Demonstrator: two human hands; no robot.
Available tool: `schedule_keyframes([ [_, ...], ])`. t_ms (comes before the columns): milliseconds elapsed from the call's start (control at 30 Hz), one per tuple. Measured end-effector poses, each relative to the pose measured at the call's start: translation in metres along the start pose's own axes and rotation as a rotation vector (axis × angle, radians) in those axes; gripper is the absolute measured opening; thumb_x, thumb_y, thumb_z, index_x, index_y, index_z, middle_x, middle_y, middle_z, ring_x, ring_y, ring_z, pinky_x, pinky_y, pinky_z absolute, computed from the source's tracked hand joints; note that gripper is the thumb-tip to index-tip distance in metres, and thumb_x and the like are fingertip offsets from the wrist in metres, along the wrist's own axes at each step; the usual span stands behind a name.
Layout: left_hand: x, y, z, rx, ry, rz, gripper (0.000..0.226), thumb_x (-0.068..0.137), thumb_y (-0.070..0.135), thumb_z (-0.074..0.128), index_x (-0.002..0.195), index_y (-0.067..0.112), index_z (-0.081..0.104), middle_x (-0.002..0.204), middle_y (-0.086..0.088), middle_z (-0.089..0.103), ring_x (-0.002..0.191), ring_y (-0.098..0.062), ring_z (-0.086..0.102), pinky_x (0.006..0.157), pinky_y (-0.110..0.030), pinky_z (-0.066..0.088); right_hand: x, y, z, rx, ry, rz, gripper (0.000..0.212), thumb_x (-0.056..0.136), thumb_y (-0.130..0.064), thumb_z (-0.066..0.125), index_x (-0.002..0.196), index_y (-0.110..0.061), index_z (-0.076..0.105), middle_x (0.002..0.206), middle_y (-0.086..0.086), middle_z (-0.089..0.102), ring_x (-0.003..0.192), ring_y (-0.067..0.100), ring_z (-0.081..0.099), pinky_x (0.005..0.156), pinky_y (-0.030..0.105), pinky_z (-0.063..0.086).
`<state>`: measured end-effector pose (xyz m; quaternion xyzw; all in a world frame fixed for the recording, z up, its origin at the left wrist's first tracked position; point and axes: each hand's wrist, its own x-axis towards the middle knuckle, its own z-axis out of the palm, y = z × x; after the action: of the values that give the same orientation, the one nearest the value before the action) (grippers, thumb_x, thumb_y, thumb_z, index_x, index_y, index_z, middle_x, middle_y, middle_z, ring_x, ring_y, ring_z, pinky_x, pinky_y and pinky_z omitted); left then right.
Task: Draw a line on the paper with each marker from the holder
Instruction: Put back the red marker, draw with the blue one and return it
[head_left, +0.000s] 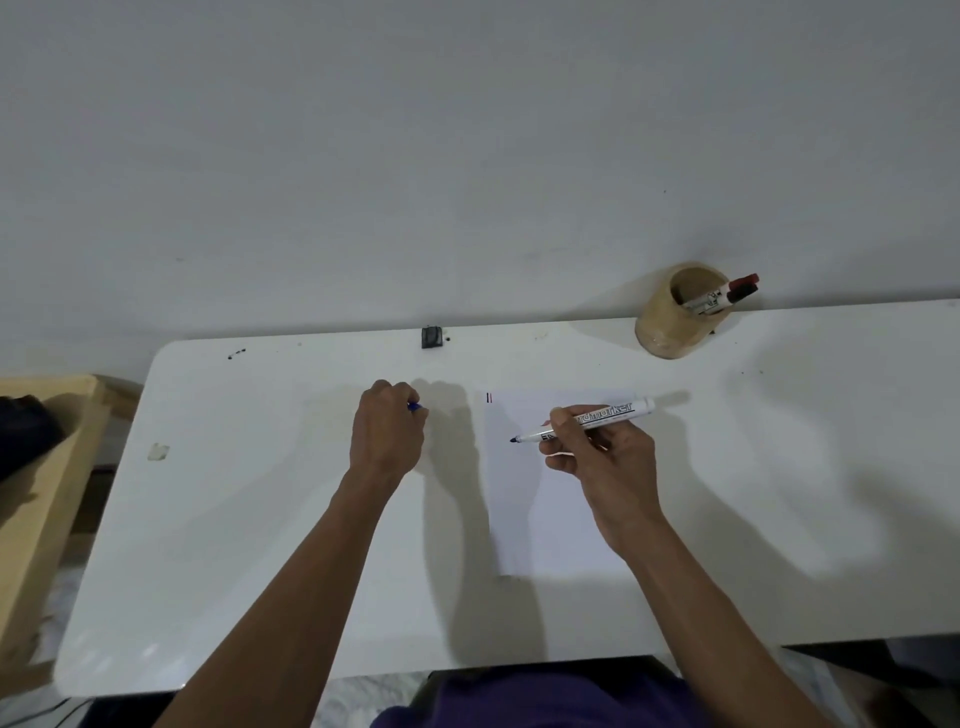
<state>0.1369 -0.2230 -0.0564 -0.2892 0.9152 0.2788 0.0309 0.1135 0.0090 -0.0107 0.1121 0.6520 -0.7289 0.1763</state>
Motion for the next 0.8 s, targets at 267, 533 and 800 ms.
schedule_keyframes([
  [267,-0.002,0.005,-0.001,0.004,-0.020,-0.071,0.041,0.091,0.023,0.066,0.128,0.007,0.060,0.121,-0.014,0.060,0.119,-0.034,0.055,0.086,-0.041,0.051,0.009,0.005,-0.001,-0.030,-0.014,-0.006,0.014,0.083,-0.004,0.082,0.091,-0.004,0.071,0.073,0.008,0.075,0.067,0.020,0.073,0.064,0.029,0.061],
  [533,-0.060,0.016,0.024,-0.009,0.206,0.284,0.043,0.092,0.036,0.064,0.130,0.018,0.057,0.125,-0.009,0.062,0.117,-0.028,0.053,0.093,-0.043,0.046,0.038,0.010,-0.004,-0.084,-0.065,-0.130,0.016,0.078,0.006,0.083,0.081,0.002,0.067,0.078,0.009,0.074,0.068,0.018,0.070,0.064,0.032,0.058],
  [800,-0.060,0.003,0.061,0.328,0.035,0.447,0.047,0.099,0.046,0.046,0.141,0.026,0.050,0.147,-0.008,0.051,0.136,-0.031,0.046,0.112,-0.057,0.032,0.078,0.018,0.006,-0.310,-0.113,-0.221,0.015,0.076,-0.001,0.085,0.078,-0.003,0.071,0.079,0.012,0.076,0.067,0.016,0.069,0.062,0.035,0.056],
])
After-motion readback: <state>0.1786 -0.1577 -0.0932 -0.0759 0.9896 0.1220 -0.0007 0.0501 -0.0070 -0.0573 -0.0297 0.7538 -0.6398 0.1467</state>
